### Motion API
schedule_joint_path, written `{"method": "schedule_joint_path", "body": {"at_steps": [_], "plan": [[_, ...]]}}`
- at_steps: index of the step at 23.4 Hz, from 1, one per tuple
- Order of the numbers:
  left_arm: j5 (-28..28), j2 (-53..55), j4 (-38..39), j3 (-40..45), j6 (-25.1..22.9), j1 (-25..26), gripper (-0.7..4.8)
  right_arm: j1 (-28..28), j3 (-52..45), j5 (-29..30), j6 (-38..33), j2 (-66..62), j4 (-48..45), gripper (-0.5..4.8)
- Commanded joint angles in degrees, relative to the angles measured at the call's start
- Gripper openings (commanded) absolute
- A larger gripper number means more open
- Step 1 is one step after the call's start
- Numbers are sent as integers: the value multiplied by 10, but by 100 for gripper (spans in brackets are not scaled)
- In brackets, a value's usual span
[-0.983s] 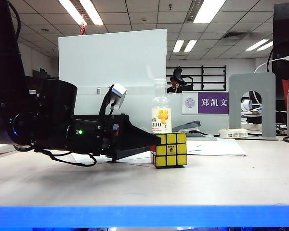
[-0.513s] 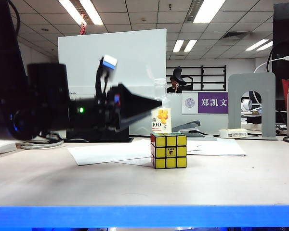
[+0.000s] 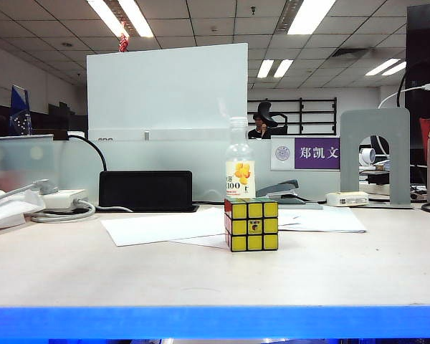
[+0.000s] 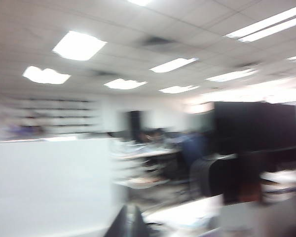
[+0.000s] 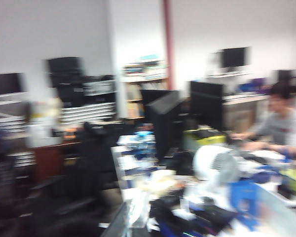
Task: Rotate the Rubik's Cube so that the bottom side is facing up.
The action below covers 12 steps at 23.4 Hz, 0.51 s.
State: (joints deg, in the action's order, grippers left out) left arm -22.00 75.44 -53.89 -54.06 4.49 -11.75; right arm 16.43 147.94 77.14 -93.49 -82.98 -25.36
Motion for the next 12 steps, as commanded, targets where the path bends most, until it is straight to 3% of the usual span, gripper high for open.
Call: {"method": "schedule_joint_path", "body": {"at_steps": [1,2,3,4,5,7,8,12], "plan": [[184,-147,202,1,-66,23,-6,66,2,-12,-26,35,10,-9],[247,-191,236,1,-36,35,-6,82,2,-13,-26,43,20,-9],[360,-256,291,1,1,54,-6,111,2,-11,-28,58,45,-9],[404,-282,310,1,2,61,-6,125,2,-6,-28,68,57,-9],[438,-331,345,1,-40,70,-6,142,2,6,-28,82,66,-9],[429,-378,410,2,-107,70,-6,142,2,21,-33,93,71,-9],[419,-400,475,2,-113,70,-6,142,2,23,-41,95,71,-9],[404,-495,779,10,-1,70,-6,143,2,-5,-56,93,69,-9]]}}
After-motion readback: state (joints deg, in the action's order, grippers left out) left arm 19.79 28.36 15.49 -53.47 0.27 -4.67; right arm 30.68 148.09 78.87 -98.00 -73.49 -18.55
